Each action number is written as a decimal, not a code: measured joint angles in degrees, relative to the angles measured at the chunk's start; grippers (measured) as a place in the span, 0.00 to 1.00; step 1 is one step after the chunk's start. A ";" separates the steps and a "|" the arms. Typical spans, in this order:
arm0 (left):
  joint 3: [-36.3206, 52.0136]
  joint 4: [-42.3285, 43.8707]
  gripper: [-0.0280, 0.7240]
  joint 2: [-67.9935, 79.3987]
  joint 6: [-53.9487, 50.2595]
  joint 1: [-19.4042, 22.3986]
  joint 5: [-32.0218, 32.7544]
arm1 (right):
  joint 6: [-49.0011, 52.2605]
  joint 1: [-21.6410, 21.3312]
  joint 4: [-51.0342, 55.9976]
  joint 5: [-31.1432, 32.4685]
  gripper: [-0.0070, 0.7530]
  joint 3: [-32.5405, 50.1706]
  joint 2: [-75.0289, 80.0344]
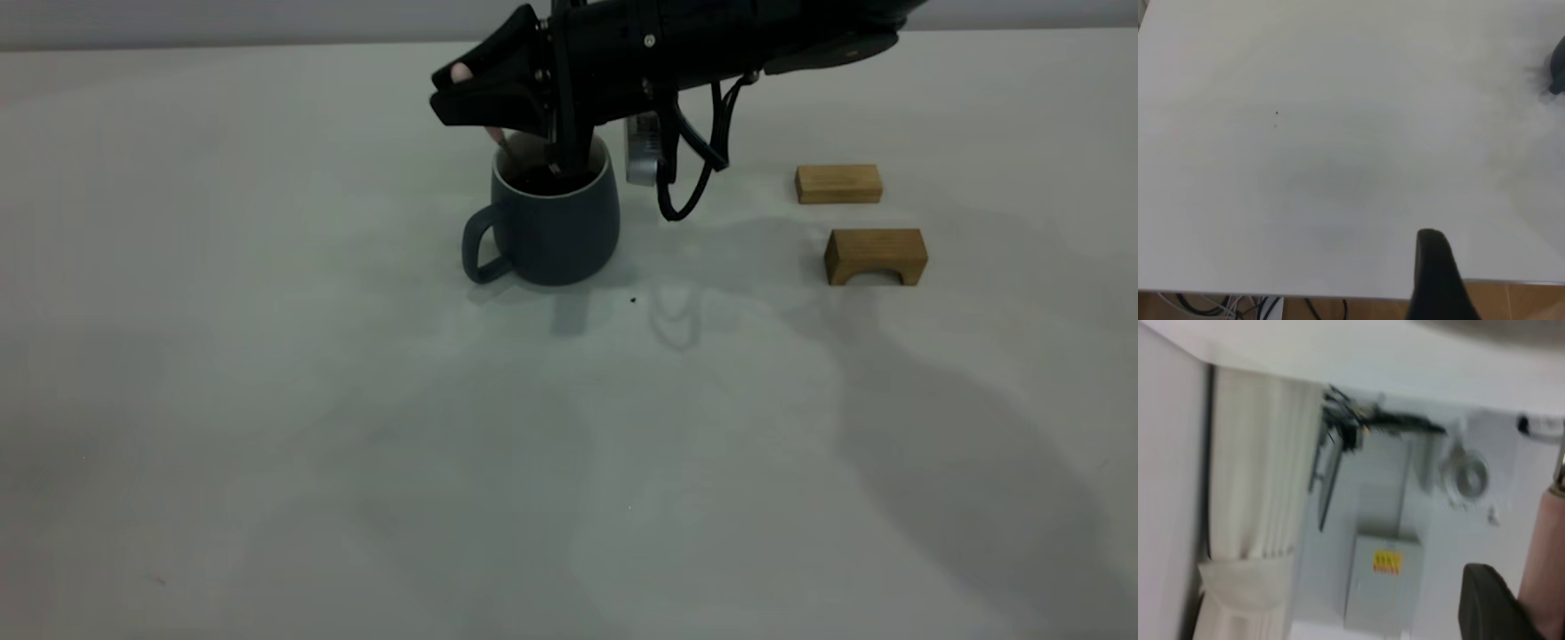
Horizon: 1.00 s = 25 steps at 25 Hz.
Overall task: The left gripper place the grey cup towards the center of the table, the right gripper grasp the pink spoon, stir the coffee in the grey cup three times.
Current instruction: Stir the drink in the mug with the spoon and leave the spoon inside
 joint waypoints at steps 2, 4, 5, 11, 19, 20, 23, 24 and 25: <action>0.00 0.00 0.74 0.00 0.00 0.00 0.00 | -1.82 -0.14 0.00 -3.18 0.18 -0.39 0.32; 0.00 0.00 0.74 0.00 0.00 0.00 0.00 | -3.16 -0.40 0.00 -5.14 0.18 -0.45 0.36; 0.00 0.00 0.74 0.00 0.00 0.00 0.00 | -3.45 -0.70 -0.23 -5.49 0.18 -0.45 0.24; 0.00 0.00 0.74 0.00 0.00 0.00 0.00 | -3.90 -1.59 -2.91 -8.82 0.18 4.82 -3.97; 0.00 0.00 0.74 0.00 0.00 0.00 0.00 | -2.45 -1.77 -2.46 -3.56 0.18 9.40 -5.78; 0.00 0.00 0.74 0.00 0.00 0.00 0.00 | -2.17 -1.59 -1.65 -2.19 0.18 9.40 -5.78; 0.00 0.00 0.74 0.00 0.00 0.00 0.00 | -1.73 -0.83 -0.11 1.23 0.18 9.22 -5.78; 0.00 0.00 0.74 0.00 0.00 0.00 0.00 | -1.73 -0.58 -0.11 1.58 0.18 8.74 -5.66; 0.00 0.00 0.74 0.00 0.00 0.00 0.00 | -1.62 -0.33 -0.11 1.71 0.18 7.76 -5.23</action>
